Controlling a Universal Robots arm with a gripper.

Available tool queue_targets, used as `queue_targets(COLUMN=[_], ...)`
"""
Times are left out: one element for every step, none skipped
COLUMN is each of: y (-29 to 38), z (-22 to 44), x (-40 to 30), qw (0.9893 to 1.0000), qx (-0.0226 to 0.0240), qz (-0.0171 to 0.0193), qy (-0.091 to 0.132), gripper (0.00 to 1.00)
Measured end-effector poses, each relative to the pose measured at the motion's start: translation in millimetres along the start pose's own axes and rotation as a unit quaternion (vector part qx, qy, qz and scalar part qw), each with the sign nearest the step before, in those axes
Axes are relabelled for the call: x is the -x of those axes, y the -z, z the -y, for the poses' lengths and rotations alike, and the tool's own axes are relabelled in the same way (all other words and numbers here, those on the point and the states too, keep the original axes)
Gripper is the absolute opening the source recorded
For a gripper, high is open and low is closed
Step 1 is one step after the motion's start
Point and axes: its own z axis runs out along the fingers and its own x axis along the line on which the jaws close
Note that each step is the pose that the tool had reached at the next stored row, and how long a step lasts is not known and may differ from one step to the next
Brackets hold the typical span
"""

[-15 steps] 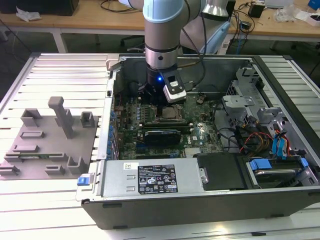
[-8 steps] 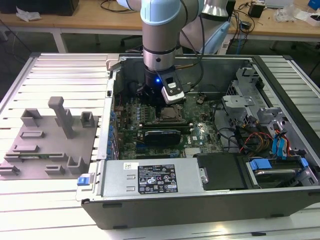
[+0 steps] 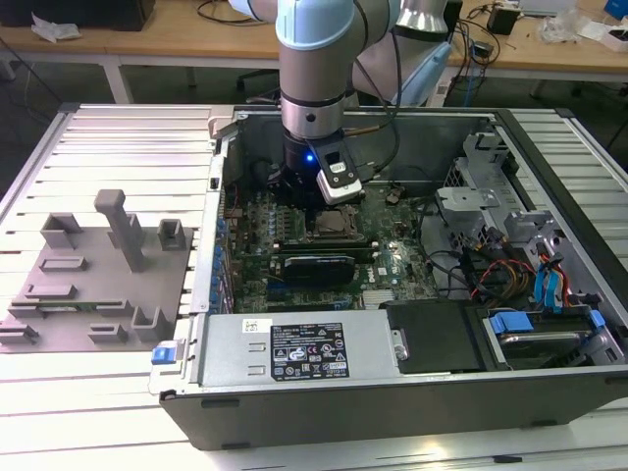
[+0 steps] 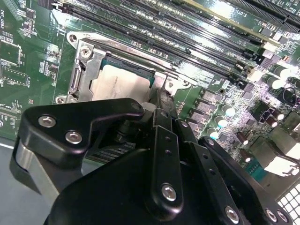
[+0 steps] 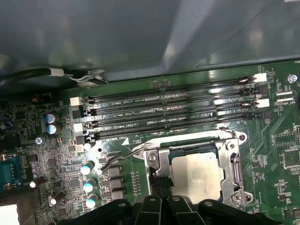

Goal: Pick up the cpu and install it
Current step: 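Close the cpu cover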

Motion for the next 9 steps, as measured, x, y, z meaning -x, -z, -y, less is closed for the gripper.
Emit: queue_targets(y=[0.9,2.4,3.7,5.1,5.7,5.9,6.0,6.1,6.2], z=[-0.1,-0.3,-0.4,-0.1,0.0,-0.1,0.0,0.0,0.1], x=[0.1,0.2,0.3,0.2,0.2,0.3,0.3,0.3,0.3], qw=[1.0000,1.0000,1.0000,1.0000,1.0000,1.0000,1.0000,1.0000,1.0000], qx=[-0.0001,0.0001,0.0006,-0.0002,-0.0005,-0.0004,-0.0004,-0.0005,-0.0006], qz=[0.0000,0.0003,0.0005,0.0003,0.0001,0.0002,0.0002,0.0002,0.0001], qy=[0.000,0.000,0.000,0.000,0.000,0.000,0.000,0.000,0.000], gripper=[0.11,0.11,0.11,0.11,0.11,0.11,0.11,0.11,0.11])
